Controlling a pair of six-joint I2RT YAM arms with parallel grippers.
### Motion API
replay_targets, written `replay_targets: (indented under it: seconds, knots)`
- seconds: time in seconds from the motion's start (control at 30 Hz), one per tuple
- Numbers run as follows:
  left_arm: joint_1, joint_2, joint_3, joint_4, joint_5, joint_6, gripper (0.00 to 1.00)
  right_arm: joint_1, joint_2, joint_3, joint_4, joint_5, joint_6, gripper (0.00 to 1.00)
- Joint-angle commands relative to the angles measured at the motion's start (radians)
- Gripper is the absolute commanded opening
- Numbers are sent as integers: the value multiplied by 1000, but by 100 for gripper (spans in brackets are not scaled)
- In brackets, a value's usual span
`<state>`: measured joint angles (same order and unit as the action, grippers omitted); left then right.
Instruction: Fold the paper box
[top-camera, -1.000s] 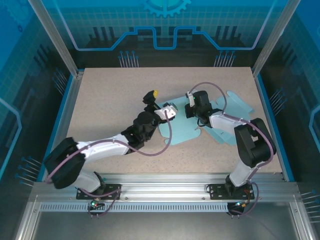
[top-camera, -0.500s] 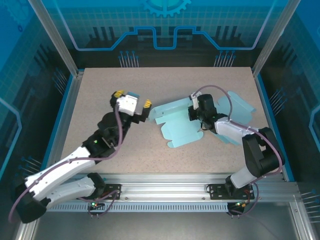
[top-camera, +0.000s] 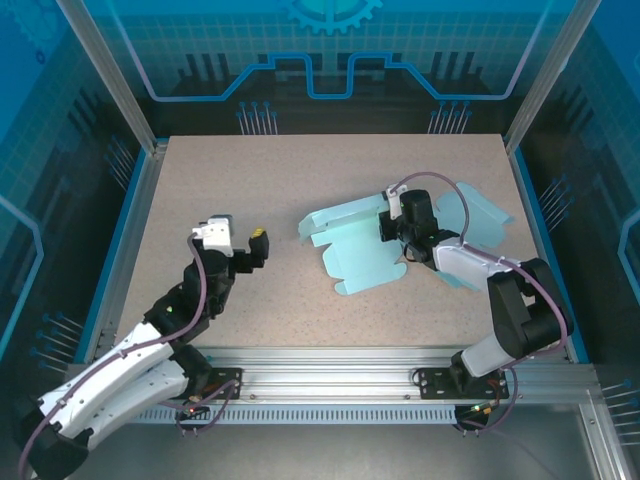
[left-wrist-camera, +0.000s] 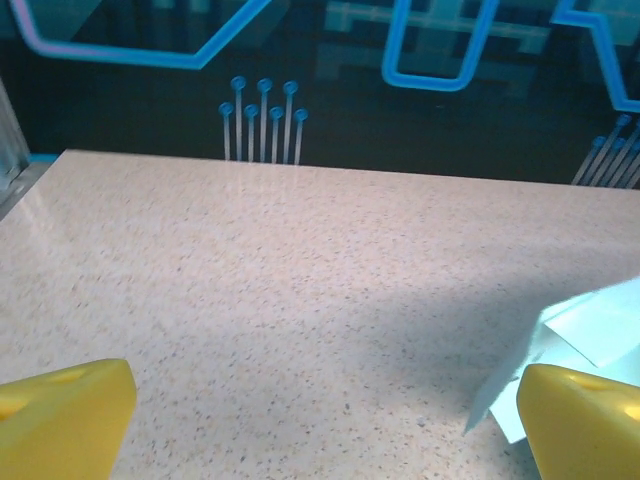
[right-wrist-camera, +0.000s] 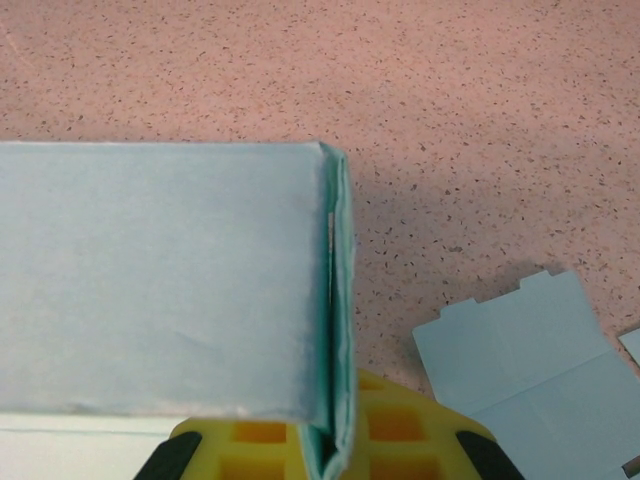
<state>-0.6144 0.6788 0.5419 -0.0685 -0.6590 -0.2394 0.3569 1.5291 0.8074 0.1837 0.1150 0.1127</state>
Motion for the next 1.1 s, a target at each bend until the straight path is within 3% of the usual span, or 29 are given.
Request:
replay_targets:
  seconds: [0.0, 0.07, 0.2, 0.5, 0.73, 0.87, 1.07]
  knots:
    - [121, 42, 17, -64, 157, -156, 99, -15, 13, 0, 34, -23, 24, 0]
    - [199, 95, 37, -77, 271, -209, 99, -17, 13, 1, 34, -22, 28, 0]
    - [269, 193, 61, -48, 384, -259, 99, -18, 13, -3, 32, 15, 48, 0]
    - [286, 292, 74, 40, 418, -290, 99, -28, 23, -10, 55, -6, 49, 0]
    - [286, 325, 115, 62, 425, -261, 99, -24, -1, 16, -40, -61, 32, 0]
    - [286, 379, 113, 132, 493, -259, 99, -22, -26, -2, -72, -91, 37, 0]
    - [286, 422, 33, 385, 646, -262, 99, -11, -72, -83, 1, -55, 47, 0]
